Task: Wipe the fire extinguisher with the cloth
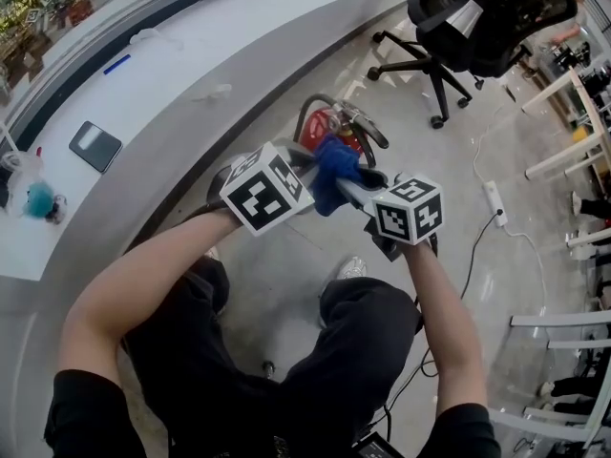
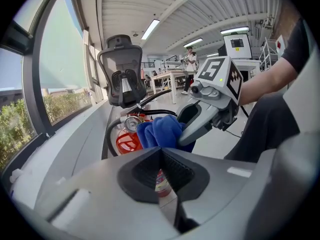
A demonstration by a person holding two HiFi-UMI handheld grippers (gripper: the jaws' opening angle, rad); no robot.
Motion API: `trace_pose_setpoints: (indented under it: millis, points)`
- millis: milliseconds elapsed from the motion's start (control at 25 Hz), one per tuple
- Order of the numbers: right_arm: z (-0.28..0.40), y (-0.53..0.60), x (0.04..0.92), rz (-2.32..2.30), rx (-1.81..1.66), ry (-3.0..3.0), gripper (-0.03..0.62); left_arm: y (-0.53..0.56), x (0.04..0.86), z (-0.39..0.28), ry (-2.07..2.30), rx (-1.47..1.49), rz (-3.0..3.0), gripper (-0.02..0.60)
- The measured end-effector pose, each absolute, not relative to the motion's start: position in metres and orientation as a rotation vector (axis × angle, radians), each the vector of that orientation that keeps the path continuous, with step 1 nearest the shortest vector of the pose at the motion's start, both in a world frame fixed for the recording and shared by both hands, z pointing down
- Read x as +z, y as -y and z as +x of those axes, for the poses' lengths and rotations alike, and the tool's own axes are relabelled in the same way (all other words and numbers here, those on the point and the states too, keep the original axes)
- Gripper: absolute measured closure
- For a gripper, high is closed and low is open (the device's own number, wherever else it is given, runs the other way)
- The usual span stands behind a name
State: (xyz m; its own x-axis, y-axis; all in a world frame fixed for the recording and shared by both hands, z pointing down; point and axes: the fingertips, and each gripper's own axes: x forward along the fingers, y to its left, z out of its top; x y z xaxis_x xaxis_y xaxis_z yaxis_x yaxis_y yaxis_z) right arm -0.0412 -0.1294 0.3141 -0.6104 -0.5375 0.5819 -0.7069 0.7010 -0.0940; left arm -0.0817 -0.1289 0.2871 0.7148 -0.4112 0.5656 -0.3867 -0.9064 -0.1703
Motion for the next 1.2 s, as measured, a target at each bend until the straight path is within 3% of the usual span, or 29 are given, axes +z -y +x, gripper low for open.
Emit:
trace_pose_setpoints:
  millis: [40, 240, 360, 560, 720, 800, 920, 1200]
  points:
    - [-0.041, 0.13, 0.311, 0.98, 0.449, 2.385, 0.514, 0.128, 0.287, -0.081, -0.662, -0.95, -2.879, 0.574]
    - [-0.032, 0.129, 0.307, 1.05, 0.423, 2.364, 0.514, 0.123, 0.271, -0.064, -0.615, -0.791, -2.953, 0.388]
    - [-0.03, 0.127, 0.305, 1.037, 0.361, 2.39, 0.514, 0.123, 0.264, -0.048, -0.584, -0.719, -3.002, 0.344]
    - [-0.032, 0.118, 0.304, 0.958, 0.155, 2.388, 0.514, 0.123, 0.273, -0.031, -0.53, -0.722, -3.067, 0.366]
    - [-0.029, 0.123, 0.307, 0.983, 0.113, 2.375, 0.511, 0.131, 0.271, -0.025, -0.564, -0.746, -3.03, 0.484]
    - [-0.03, 0.122, 0.311, 0.968, 0.148, 2.382, 0.47, 0.141, 0.269, -0.024, -0.634, -0.766, -2.988, 0.514]
    - [-0.027, 0.116, 0.316, 0.945, 0.174, 2.377, 0.414, 0.151, 0.271, -0.024, -0.703, -0.791, -2.962, 0.517]
    - [-0.006, 0.108, 0.323, 0.999, 0.207, 2.337, 0.414, 0.166, 0.268, -0.013, -0.845, -0.81, -2.824, 0.517]
